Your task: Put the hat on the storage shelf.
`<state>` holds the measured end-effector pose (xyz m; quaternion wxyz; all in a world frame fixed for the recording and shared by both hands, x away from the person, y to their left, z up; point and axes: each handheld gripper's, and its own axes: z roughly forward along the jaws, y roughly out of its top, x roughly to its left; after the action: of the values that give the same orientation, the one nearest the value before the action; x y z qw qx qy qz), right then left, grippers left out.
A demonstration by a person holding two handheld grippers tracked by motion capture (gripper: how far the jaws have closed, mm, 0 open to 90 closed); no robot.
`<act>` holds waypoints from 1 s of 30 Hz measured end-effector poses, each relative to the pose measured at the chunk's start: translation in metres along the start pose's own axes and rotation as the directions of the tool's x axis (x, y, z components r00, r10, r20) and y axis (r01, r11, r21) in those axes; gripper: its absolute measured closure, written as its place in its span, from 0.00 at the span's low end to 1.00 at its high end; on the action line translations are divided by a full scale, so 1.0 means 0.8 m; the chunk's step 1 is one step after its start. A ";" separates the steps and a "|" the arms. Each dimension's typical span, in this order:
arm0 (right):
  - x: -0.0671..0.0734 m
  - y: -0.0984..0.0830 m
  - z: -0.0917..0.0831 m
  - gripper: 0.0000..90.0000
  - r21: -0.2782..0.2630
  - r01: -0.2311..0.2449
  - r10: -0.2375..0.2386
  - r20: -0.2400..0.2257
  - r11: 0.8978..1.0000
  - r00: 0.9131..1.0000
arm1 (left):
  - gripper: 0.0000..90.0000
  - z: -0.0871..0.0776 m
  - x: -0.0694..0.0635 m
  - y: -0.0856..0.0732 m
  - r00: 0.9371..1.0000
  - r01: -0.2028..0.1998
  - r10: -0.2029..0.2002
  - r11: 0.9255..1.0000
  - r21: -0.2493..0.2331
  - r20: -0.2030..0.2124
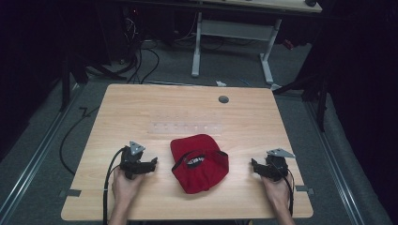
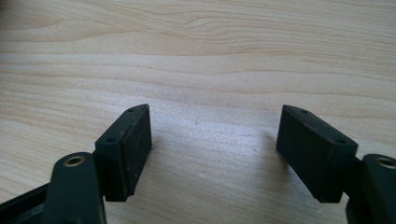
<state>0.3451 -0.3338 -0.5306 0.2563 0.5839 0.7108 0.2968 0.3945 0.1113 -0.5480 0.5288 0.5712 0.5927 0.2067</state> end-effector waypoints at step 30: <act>0.055 0.009 -0.051 0.43 -0.114 0.014 -0.045 -0.279 0.993 0.959 | 0.20 -0.001 -0.001 0.000 1.000 0.004 -0.004 1.000 0.001 0.000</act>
<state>0.3127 -0.2945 -0.4979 0.1892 0.5101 0.7310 0.4119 0.3938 0.1111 -0.5478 0.5291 0.5702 0.5940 0.2051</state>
